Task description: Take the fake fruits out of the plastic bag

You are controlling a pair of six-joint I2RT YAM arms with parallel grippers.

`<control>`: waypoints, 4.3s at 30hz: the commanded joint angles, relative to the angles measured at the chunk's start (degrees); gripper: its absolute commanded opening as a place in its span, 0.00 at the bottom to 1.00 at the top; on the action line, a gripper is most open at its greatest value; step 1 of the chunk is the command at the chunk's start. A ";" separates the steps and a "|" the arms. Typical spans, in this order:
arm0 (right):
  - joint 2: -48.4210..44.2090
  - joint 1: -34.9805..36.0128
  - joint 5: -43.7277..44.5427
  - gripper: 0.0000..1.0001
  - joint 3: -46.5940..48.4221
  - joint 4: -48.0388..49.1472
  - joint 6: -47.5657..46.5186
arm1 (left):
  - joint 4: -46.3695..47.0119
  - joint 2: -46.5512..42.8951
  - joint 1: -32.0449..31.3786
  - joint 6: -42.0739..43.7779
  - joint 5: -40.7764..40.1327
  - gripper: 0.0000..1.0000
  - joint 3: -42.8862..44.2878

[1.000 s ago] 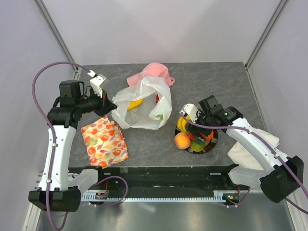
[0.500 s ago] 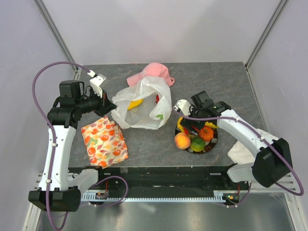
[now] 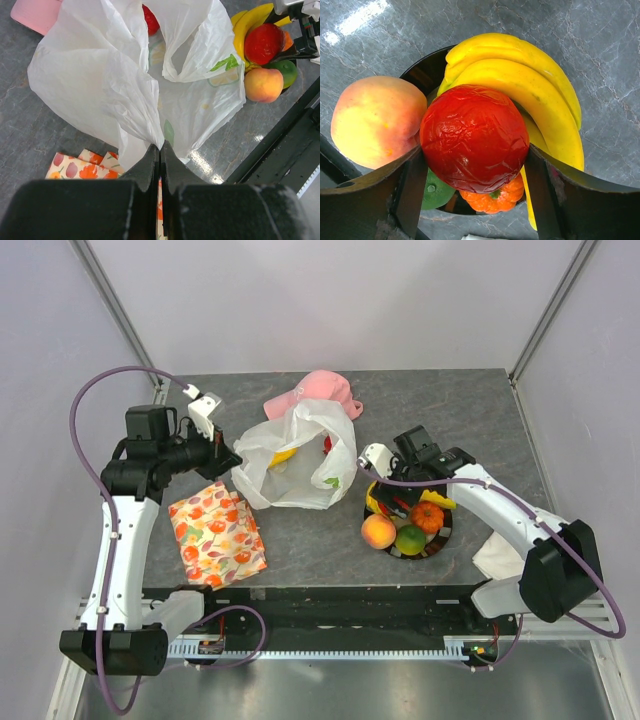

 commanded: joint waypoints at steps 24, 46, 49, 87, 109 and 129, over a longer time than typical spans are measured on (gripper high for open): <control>4.14 0.99 -11.98 0.98 26.99 -4.00 6.28 | 2.38 -2.30 0.25 -1.79 1.21 0.02 -3.05; 42.49 13.57 -3.22 0.83 53.63 5.93 20.61 | -3.06 -7.67 0.25 -0.56 -1.52 0.02 -7.98; 42.40 12.96 4.50 0.84 52.25 5.85 19.22 | -5.08 -7.58 0.25 0.22 1.63 0.01 -7.19; 47.42 9.35 9.66 0.98 53.99 4.27 14.72 | -9.04 -10.57 -0.72 2.86 5.78 0.02 -7.36; 49.95 15.33 -5.13 0.96 54.34 8.83 41.53 | -14.31 -11.89 -0.72 4.35 2.79 0.02 -6.92; 61.82 15.50 3.91 0.91 65.32 10.33 59.55 | -19.85 -7.93 -1.77 3.92 9.29 0.02 -1.30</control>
